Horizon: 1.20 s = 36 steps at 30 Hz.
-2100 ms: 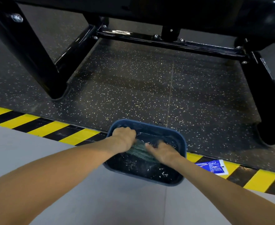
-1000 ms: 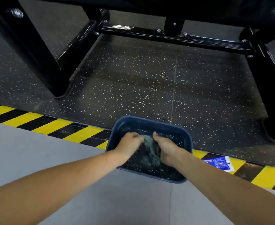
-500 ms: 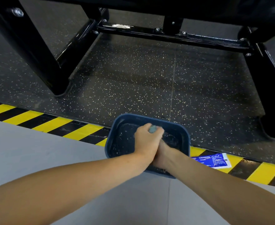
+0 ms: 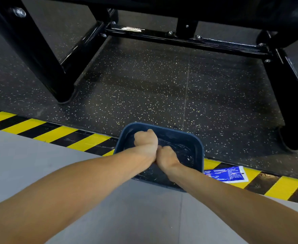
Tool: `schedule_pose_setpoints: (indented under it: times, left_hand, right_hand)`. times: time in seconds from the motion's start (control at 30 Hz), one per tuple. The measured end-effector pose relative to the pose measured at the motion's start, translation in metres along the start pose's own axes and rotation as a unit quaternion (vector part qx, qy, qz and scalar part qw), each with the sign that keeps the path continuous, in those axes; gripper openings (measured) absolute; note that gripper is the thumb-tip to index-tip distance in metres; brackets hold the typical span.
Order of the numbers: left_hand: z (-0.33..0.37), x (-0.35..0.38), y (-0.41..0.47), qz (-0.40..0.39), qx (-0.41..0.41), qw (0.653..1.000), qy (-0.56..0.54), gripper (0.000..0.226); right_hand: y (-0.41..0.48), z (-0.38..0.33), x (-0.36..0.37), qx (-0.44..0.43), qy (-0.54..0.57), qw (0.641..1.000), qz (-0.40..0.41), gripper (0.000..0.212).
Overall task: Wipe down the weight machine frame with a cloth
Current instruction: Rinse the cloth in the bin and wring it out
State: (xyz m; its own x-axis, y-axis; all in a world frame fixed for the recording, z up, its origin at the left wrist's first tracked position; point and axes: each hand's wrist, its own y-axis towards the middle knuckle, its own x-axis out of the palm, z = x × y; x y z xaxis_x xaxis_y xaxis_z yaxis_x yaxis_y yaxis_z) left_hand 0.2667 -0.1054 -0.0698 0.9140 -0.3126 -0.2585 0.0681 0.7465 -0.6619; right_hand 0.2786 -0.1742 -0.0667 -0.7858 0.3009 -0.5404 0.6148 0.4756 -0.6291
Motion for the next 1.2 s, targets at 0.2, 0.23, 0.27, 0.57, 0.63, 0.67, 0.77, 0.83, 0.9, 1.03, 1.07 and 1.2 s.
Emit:
schedule_pose_setpoints:
  times: [0.2, 0.23, 0.27, 0.57, 0.63, 0.67, 0.77, 0.83, 0.9, 1.03, 1.07, 1.2]
  left_hand:
    - [0.01, -0.015, 0.002, -0.072, -0.076, 0.993, 0.053, 0.031]
    - [0.011, -0.016, 0.002, -0.084, -0.059, 0.991, 0.087, 0.032]
    - [0.013, -0.017, 0.002, -0.098, -0.03, 0.985, 0.137, 0.033]
    - [0.02, -0.01, 0.009, -0.158, 0.208, 0.841, 0.474, 0.035]
    - [0.019, -0.018, 0.012, -0.173, 0.187, 0.832, 0.492, 0.033]
    - [0.016, -0.024, 0.012, -0.181, 0.173, 0.825, 0.507, 0.037]
    - [0.002, -0.04, 0.013, -0.177, 0.193, 0.719, 0.643, 0.058]
    - [-0.005, -0.044, 0.02, -0.169, 0.259, 0.667, 0.678, 0.056]
    - [-0.004, -0.046, 0.03, -0.229, 0.289, 0.638, 0.676, 0.045]
    - [-0.013, -0.048, 0.049, -0.281, 0.316, 0.571, 0.704, 0.031]
    - [-0.017, -0.05, 0.052, -0.26, 0.353, 0.569, 0.696, 0.03]
    - [-0.016, -0.053, 0.046, -0.275, 0.337, 0.582, 0.687, 0.039]
  right_hand:
    - [-0.005, -0.003, -0.003, -0.084, -0.217, 0.973, -0.005, 0.036]
    - [-0.004, -0.003, -0.005, -0.076, -0.228, 0.971, -0.016, 0.036]
    - [-0.003, -0.004, -0.008, -0.06, -0.242, 0.968, -0.028, 0.038]
    - [0.016, -0.006, -0.019, 0.046, -0.348, 0.932, -0.097, 0.041]
    - [0.013, 0.001, -0.03, 0.026, -0.378, 0.921, -0.094, 0.04]
    - [0.011, 0.004, -0.034, 0.009, -0.396, 0.914, -0.088, 0.042]
    - [0.005, 0.012, -0.036, -0.034, -0.465, 0.88, -0.09, 0.046]
    - [0.006, 0.011, -0.026, -0.079, -0.559, 0.824, -0.043, 0.048]
    - [0.008, 0.014, -0.017, -0.151, -0.592, 0.791, 0.019, 0.052]
    - [0.011, 0.025, -0.002, -0.261, -0.508, 0.817, -0.086, 0.055]
    - [0.011, 0.025, 0.0, -0.262, -0.503, 0.817, -0.102, 0.056]
    - [0.009, 0.015, -0.006, -0.245, -0.532, 0.803, -0.112, 0.043]
